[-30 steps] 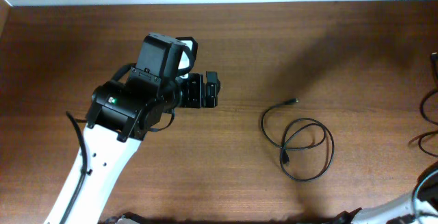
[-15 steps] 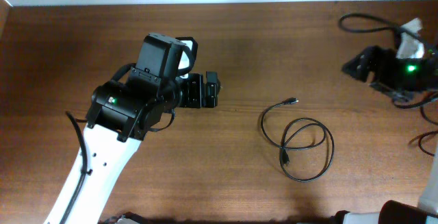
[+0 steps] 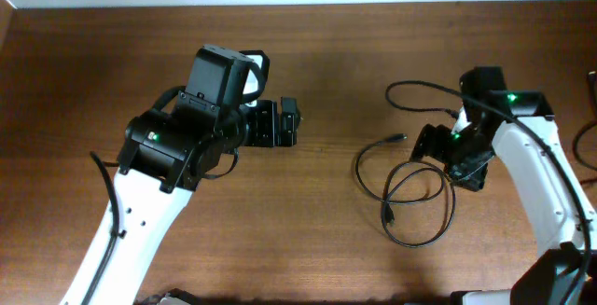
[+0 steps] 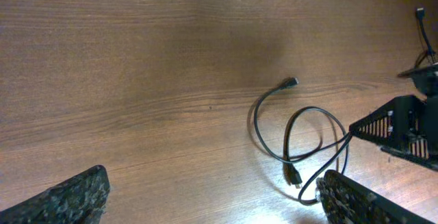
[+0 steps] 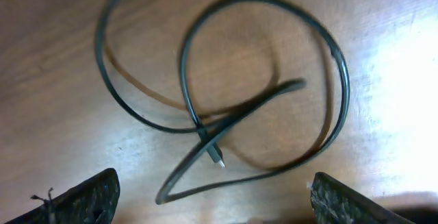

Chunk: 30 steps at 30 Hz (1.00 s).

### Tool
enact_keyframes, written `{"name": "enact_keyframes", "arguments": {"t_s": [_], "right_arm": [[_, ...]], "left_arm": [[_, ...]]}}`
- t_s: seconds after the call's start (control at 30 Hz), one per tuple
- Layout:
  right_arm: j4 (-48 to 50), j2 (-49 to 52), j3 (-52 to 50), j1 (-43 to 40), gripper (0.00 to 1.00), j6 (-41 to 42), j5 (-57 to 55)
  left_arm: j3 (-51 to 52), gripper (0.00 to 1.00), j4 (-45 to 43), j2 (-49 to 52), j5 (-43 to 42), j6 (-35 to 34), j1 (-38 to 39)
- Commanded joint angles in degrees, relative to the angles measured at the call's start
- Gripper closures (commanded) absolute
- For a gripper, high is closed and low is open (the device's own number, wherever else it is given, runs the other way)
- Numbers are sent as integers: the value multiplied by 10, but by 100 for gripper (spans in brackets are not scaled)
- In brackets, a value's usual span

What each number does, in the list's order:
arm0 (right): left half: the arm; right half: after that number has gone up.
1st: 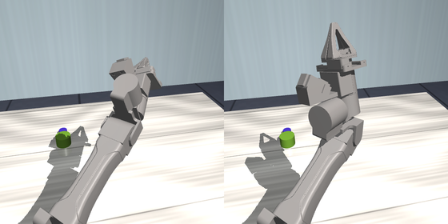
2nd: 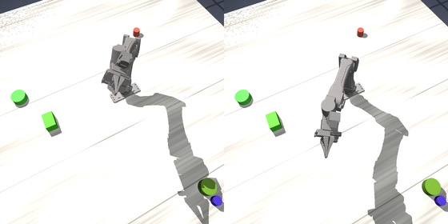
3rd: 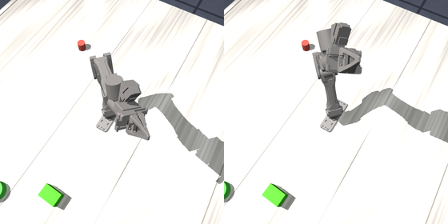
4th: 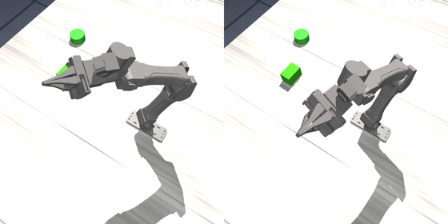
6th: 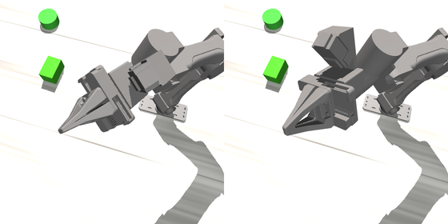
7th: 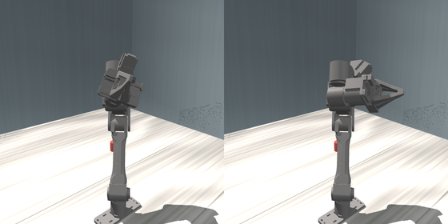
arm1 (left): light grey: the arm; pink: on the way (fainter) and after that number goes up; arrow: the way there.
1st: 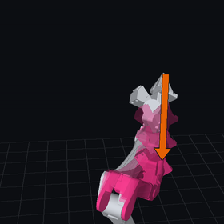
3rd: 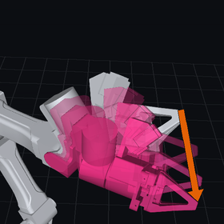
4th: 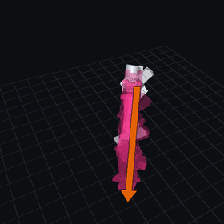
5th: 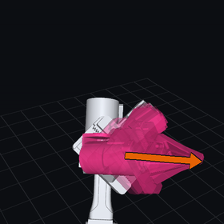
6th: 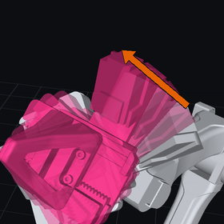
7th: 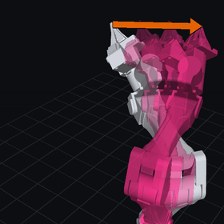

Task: Untangle cables

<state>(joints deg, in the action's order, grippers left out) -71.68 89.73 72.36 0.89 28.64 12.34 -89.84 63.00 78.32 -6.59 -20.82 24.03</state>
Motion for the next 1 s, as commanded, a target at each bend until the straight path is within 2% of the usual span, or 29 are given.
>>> {"name": "enact_keyframes", "arguments": {"t_s": [0.0, 0.07, 0.2, 0.4, 0.5, 0.6, 0.8, 0.83, 0.87, 0.9, 0.97], "right_arm": [[33, -4, -46, 21, 12, 39, -8], [79, -4, -87, 40, 16, 48, -8], [107, -3, -104, 49, 55, 49, -6], [131, -3, -104, 49, 96, 49, -16], [175, -3, -104, 47, 96, 49, -42], [259, -3, -99, 32, 96, 49, -63], [450, -3, -45, -11, 96, 45, -276], [497, -3, -45, -18, 96, 24, -317], [578, -3, -45, -24, 96, -44, -370], [689, -3, -45, -35, 96, -151, -447], [767, -3, -45, -50, 96, -219, -474]], "left_arm": [[-2, 1, -2, 0, 4, 1, -1], [-2, 1, -2, 0, 4, 1, -1], [-2, 1, -2, 0, 4, 1, -1], [-2, 1, -2, 0, 4, 1, -1], [-2, 1, -2, 0, 4, 1, -1], [-2, 1, -2, 0, 4, 1, -1], [-2, 1, -1, 0, 4, 1, -1], [-2, 1, -2, 0, 4, 1, -1], [-2, 1, -2, 0, 4, 1, -1], [-2, 1, -1, 0, 4, 1, -1], [-2, 1, -2, 0, 4, 1, -1]]}}
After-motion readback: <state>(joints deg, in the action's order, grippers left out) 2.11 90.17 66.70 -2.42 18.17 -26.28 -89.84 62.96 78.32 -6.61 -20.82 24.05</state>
